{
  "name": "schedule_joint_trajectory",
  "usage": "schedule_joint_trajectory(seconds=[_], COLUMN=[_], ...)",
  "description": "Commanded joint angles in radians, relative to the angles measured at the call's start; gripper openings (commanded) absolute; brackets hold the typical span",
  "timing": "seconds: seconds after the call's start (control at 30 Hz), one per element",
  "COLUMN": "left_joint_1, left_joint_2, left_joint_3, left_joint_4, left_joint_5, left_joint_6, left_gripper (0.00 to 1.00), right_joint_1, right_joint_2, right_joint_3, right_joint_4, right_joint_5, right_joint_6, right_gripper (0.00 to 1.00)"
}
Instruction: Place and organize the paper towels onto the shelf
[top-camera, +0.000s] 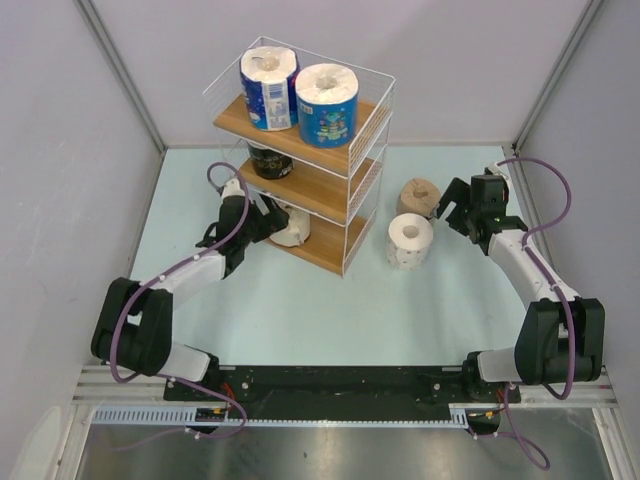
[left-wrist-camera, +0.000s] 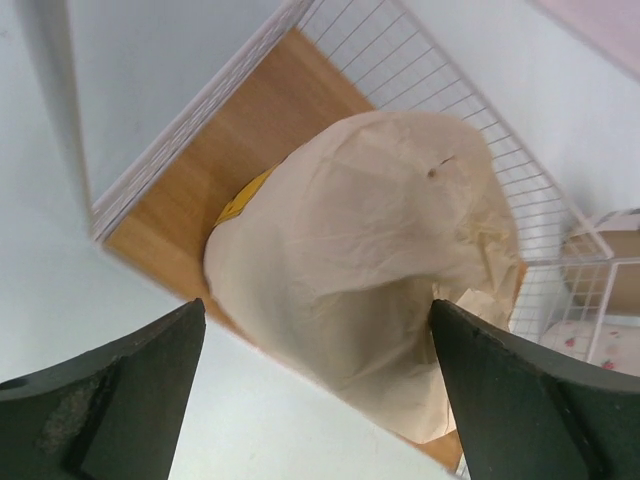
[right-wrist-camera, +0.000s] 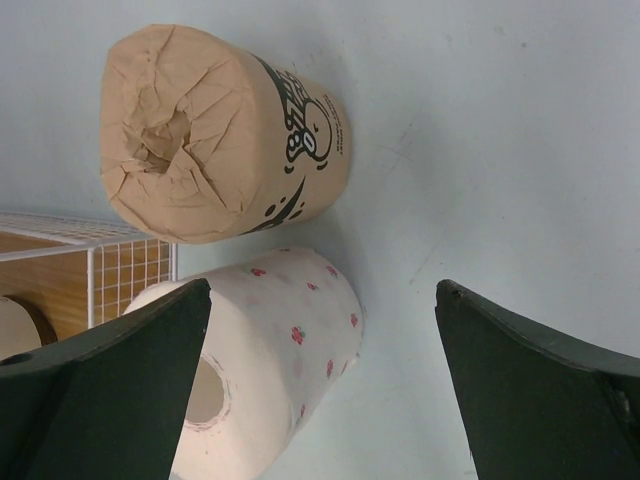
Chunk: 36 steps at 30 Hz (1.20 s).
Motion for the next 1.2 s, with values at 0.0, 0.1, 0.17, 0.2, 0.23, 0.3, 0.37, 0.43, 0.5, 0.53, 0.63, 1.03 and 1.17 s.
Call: schedule_joint_trajectory(seconds=[0.0, 0.1, 0.17, 0.2, 0.23, 0.3, 0.37, 0.43, 0.5, 0.53, 0.63, 1.03, 1.17], left_joint_1=[-0.009, -0.009, -0.009, -0.009, -0.007, -0.009, -0.009, -0.009, -0.009, -0.009, -0.009, -0.009, -0.009], left_joint_2=[-0.064, -0.041, -0.033, -0.033, -0.033, -0.03, -0.009, 0.013, 0.054, 0.071, 0.132, 0.269, 0.298], left_joint_3=[-0.117, -0.174, -0.192, -0.207, -0.215, -0.234, -0.242, -0.242, -0.233, -0.225, -0.207, -0.248, -0.265], left_joint_4=[0.453, 0.594, 0.662, 0.68, 0.718, 0.754, 0.806, 0.847, 0.864, 0.869, 0.898, 1.126, 1.16], left_joint_5=[0.198, 0.212, 0.223, 0.228, 0.238, 0.243, 0.26, 0.272, 0.287, 0.29, 0.309, 0.379, 0.389], left_joint_6=[-0.108, -0.149, -0.169, -0.175, -0.185, -0.195, -0.208, -0.22, -0.232, -0.237, -0.254, -0.373, -0.399], left_gripper=[1.0, 1.0, 1.0, 1.0, 1.0, 1.0, 1.0, 1.0, 1.0, 1.0, 1.0, 1.0, 1.0], right_joint_1=[0.004, 0.004, 0.002, 0.002, 0.001, -0.001, -0.001, -0.001, -0.001, -0.001, -0.003, -0.024, -0.026], right_joint_2=[-0.016, -0.031, -0.034, -0.039, -0.039, -0.037, -0.034, -0.033, -0.033, -0.031, -0.036, -0.047, -0.044], right_joint_3=[0.041, 0.041, 0.041, 0.043, 0.041, 0.043, 0.043, 0.041, 0.043, 0.043, 0.041, 0.041, 0.043], right_joint_4=[0.045, 0.037, 0.037, 0.034, 0.036, 0.031, 0.033, 0.03, 0.031, 0.028, 0.027, -0.007, -0.003], right_joint_5=[-0.008, -0.001, 0.002, 0.002, 0.0, -0.001, -0.008, -0.011, -0.012, -0.012, -0.014, -0.011, -0.018], right_joint_6=[0.008, -0.006, -0.013, -0.015, -0.017, -0.018, -0.02, -0.018, -0.018, -0.021, -0.026, -0.043, -0.037], right_gripper=[1.0, 1.0, 1.0, 1.0, 1.0, 1.0, 1.0, 1.0, 1.0, 1.0, 1.0, 1.0, 1.0])
